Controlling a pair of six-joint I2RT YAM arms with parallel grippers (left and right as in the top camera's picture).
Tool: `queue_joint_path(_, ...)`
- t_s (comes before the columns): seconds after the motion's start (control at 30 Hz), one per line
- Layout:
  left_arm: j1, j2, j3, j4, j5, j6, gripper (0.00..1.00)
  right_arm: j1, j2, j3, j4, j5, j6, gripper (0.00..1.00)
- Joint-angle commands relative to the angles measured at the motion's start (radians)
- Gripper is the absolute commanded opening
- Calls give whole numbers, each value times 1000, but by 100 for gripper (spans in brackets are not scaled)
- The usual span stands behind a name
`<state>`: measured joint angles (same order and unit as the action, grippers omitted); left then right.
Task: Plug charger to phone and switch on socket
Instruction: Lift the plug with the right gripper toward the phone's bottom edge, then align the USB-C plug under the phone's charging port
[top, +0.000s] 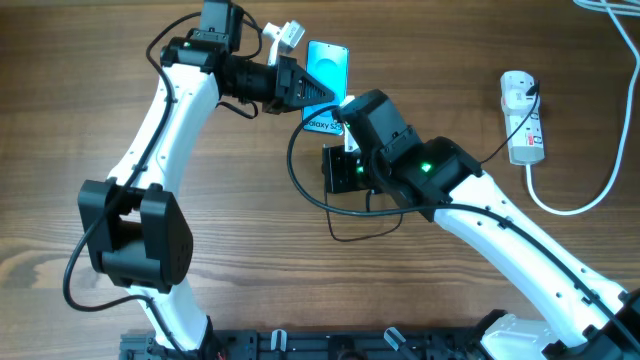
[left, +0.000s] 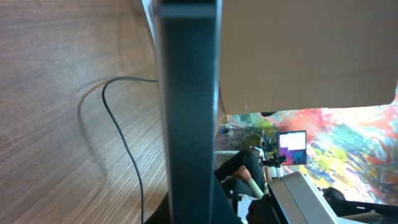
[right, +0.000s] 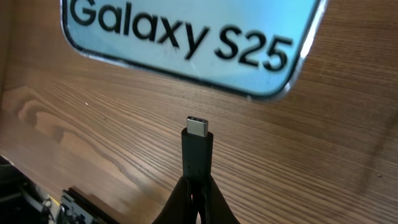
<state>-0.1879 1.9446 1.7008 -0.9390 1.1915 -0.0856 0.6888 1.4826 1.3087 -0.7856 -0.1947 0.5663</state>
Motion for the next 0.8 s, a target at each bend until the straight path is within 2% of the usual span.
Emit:
queue_joint_path(0.0,3,-33,3,19,19,30,4,1,-4,45,5,-17,29,4)
queue_joint_path(0.77,2,-33,3,10,55,30,4,-4,-3,45,50,28,61,4)
